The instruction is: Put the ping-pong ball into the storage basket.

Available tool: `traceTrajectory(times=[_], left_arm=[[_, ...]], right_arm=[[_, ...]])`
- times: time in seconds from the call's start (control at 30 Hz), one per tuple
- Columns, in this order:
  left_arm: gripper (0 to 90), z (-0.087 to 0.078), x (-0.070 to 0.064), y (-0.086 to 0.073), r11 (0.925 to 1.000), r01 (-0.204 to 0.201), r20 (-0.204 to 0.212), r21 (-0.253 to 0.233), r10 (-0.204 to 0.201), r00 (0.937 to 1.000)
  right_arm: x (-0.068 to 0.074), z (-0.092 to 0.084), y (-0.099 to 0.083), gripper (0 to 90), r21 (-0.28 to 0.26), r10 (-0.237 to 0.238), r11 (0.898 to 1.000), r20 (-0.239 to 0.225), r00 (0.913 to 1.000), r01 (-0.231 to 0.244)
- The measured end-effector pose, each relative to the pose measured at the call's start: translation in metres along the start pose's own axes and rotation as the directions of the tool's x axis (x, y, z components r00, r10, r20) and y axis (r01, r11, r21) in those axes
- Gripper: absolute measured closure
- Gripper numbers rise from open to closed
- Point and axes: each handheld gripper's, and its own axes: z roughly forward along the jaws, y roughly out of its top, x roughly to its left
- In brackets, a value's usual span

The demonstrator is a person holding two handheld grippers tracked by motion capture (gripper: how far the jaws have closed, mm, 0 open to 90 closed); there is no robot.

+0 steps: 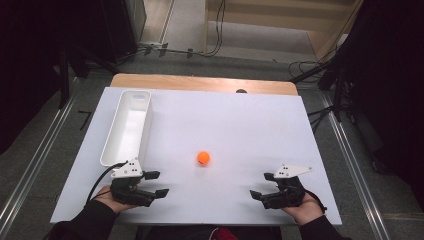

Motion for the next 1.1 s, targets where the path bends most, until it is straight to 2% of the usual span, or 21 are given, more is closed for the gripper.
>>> traceTrajectory(times=[0.97, 1.1], left_arm=[[29.5, 0.0019, 0.0009, 0.0012, 0.9999, 0.01, 0.001, 0.01, -0.01, 0.9999], [29.5, 0.0012, 0.0005, 0.0011, 0.9999, 0.015, 0.0, -0.002, -0.015, 0.9999]], right_arm=[[0.002, -0.0004, -0.0028, 14.9, 0.018, -0.01, 1.0, 0.012, 0.9999, 0.01], [0.001, -0.0006, -0.0021, 15.0, 0.009, -0.007, 1.0, 0.006, 1.0, 0.007]])
